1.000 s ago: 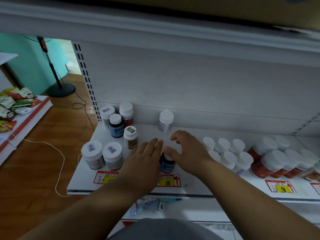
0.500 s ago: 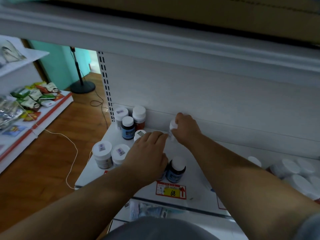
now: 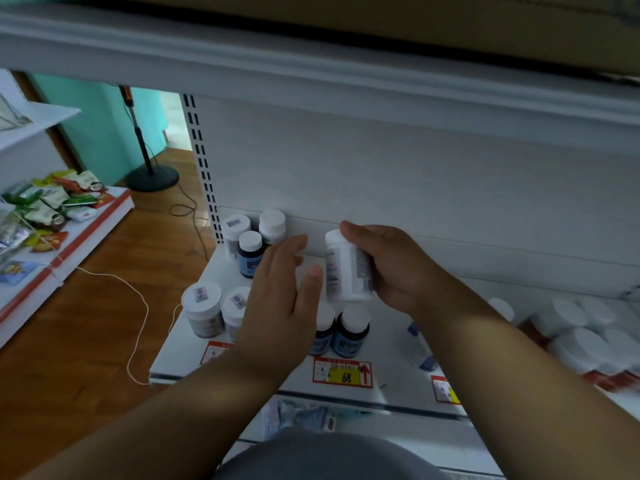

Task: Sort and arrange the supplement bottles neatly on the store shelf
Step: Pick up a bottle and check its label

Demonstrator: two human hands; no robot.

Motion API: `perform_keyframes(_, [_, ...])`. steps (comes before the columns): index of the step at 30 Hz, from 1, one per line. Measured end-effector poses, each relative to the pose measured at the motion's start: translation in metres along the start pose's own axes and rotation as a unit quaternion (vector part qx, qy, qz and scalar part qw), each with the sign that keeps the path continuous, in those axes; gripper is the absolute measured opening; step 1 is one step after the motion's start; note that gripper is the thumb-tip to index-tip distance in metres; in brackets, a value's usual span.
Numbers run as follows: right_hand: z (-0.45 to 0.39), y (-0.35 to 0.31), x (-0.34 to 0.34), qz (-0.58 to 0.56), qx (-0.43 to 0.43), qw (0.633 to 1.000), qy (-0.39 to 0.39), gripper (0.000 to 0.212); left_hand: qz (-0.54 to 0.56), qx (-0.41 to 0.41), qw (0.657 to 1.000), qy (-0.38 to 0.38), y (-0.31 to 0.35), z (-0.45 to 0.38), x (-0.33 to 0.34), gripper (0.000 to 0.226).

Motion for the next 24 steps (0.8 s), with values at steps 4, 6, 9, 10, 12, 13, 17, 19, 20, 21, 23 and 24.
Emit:
perform_keyframes(4, [0.016, 0.01, 0.005, -0.039, 0.035, 0.999, -0.016, 0.04, 0.02, 0.017, 1.0, 0.006, 0.008, 0.006, 0.002, 0.054])
perform_keyframes(6, [0.02, 0.015, 0.006, -0.028, 0.038, 0.999, -0.009, 0.043, 0.029, 0.023, 0.999, 0.005, 0.011, 0.01, 0.004, 0.054])
perform_keyframes(9, [0.024, 0.027, 0.004, -0.071, 0.067, 0.995, -0.021, 0.036, 0.033, 0.025, 0.999, 0.003, 0.012, 0.017, 0.006, 0.059])
perform_keyframes(10, [0.026, 0.029, 0.003, -0.093, 0.076, 0.992, -0.029, 0.034, 0.032, 0.027, 0.999, 0.003, 0.012, 0.019, 0.007, 0.06])
perform_keyframes(12, [0.031, 0.034, 0.0, -0.139, 0.091, 0.985, -0.037, 0.037, 0.024, 0.03, 0.999, 0.007, 0.014, 0.023, 0.007, 0.062])
perform_keyframes(13, [0.032, 0.036, -0.003, -0.158, 0.094, 0.982, -0.038, 0.039, 0.018, 0.03, 0.999, 0.011, 0.015, 0.025, 0.007, 0.063])
perform_keyframes(17, [0.04, 0.032, -0.014, -0.172, 0.075, 0.981, -0.044, 0.029, -0.012, 0.016, 1.0, 0.012, 0.026, 0.029, 0.012, 0.065])
perform_keyframes(19, [0.044, 0.025, -0.022, -0.127, 0.042, 0.99, -0.034, 0.027, -0.019, 0.001, 1.0, 0.004, 0.033, 0.03, 0.02, 0.063])
perform_keyframes(20, [0.047, 0.021, -0.025, -0.091, 0.022, 0.995, -0.033, 0.026, -0.018, -0.004, 1.0, -0.002, 0.037, 0.03, 0.024, 0.063])
perform_keyframes(21, [0.051, 0.019, -0.028, -0.056, 0.004, 0.998, -0.037, 0.029, -0.014, -0.007, 1.0, -0.01, 0.042, 0.031, 0.031, 0.064])
perform_keyframes(23, [0.06, 0.018, -0.035, -0.017, -0.016, 0.999, -0.046, 0.043, -0.004, -0.017, 1.0, -0.025, 0.051, 0.033, 0.044, 0.068])
perform_keyframes(24, [0.065, 0.018, -0.04, -0.013, -0.019, 0.999, -0.048, 0.045, 0.002, -0.027, 0.999, -0.029, 0.056, 0.035, 0.052, 0.069])
Point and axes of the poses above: each hand's wrist, its own z-axis away from the middle knuckle, its own x-axis out of the palm, y = z × x, the point moved 8 cm from there along -z, towards the middle knuckle, and after that the axes turned 12 degrees about x, right-handed, at the moved point
